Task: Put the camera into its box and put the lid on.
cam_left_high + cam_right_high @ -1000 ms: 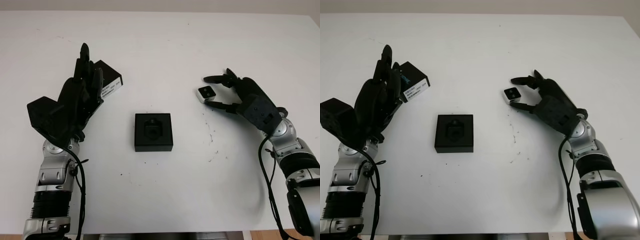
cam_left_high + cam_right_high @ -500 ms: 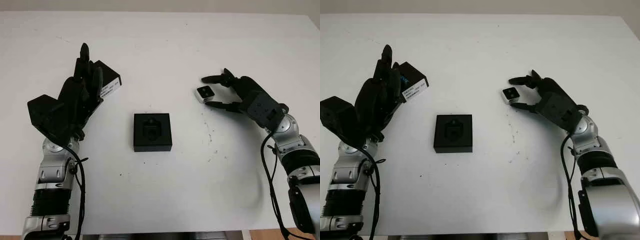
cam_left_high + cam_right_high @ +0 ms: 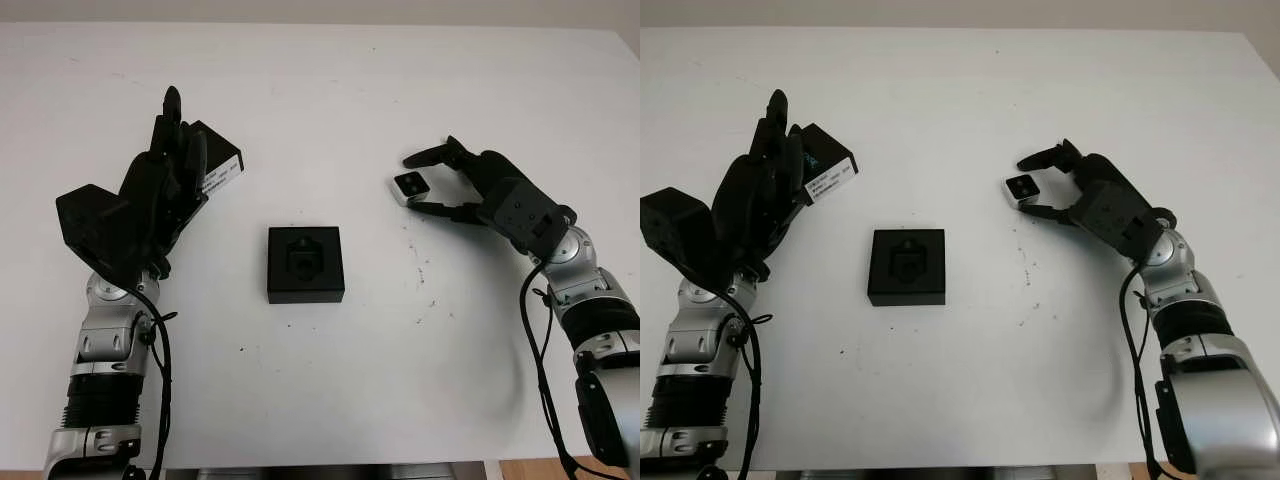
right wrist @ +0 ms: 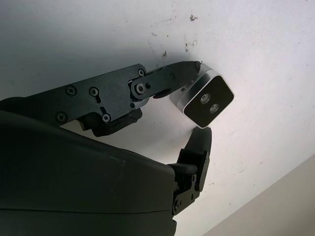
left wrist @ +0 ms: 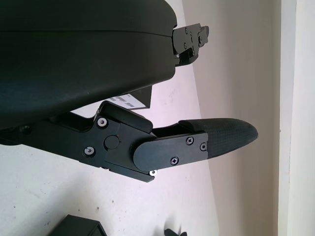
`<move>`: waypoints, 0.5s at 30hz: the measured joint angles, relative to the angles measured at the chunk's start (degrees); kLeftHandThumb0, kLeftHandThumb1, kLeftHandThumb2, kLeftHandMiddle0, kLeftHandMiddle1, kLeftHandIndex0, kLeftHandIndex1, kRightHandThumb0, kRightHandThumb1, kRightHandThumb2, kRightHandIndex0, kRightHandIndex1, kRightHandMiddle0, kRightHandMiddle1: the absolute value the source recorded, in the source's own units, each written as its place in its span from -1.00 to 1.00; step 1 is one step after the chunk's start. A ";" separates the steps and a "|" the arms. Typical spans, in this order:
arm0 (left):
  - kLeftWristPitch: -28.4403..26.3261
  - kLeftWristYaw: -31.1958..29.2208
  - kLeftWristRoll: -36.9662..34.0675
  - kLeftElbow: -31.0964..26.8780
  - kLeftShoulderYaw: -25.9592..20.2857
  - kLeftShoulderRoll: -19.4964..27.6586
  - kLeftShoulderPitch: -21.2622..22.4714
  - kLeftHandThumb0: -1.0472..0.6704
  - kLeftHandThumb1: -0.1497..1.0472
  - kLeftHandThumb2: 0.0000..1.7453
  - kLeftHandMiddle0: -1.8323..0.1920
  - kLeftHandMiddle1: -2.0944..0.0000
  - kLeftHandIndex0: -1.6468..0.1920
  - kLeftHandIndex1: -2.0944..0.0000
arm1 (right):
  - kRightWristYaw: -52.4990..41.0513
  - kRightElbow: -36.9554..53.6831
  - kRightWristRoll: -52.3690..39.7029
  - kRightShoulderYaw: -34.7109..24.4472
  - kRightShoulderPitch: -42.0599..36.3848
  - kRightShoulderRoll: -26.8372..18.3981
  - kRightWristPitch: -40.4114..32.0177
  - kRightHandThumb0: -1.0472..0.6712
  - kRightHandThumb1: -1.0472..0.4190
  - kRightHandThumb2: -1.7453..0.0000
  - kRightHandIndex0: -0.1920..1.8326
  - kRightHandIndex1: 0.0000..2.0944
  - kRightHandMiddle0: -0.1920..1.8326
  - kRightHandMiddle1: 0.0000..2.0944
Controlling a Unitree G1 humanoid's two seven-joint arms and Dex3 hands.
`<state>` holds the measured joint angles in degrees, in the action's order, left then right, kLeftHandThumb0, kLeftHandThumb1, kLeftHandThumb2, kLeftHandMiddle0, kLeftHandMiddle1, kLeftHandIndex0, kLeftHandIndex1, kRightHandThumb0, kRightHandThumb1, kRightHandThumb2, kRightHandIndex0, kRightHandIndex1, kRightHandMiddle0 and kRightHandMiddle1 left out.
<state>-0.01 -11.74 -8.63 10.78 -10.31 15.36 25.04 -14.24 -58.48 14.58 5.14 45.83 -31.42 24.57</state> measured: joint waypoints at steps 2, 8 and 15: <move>-0.14 -0.01 -0.12 -0.01 0.00 0.00 0.02 -0.66 1.00 -0.33 1.00 1.00 1.00 1.00 | 0.03 -0.28 0.00 -0.01 0.02 0.00 0.25 -0.22 -0.78 0.94 -0.63 -0.94 -0.56 0.74; -0.50 0.03 -0.30 -0.07 0.02 0.00 0.16 -0.66 1.00 -0.33 1.00 1.00 1.00 1.00 | 0.20 -0.36 -0.53 -0.18 -0.11 0.10 0.43 -0.25 -0.74 0.94 -0.61 -0.94 -0.46 0.69; -0.70 0.02 -0.41 -0.07 0.06 -0.03 0.30 -0.65 1.00 -0.33 1.00 1.00 1.00 1.00 | -0.24 4.58 -1.39 -0.78 -3.64 0.22 1.91 -0.31 -0.75 0.93 -0.58 -0.94 -0.38 0.50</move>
<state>-0.71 -11.72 -9.04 10.70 -10.25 15.33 25.34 -14.48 -53.90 13.19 4.36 42.19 -31.20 26.48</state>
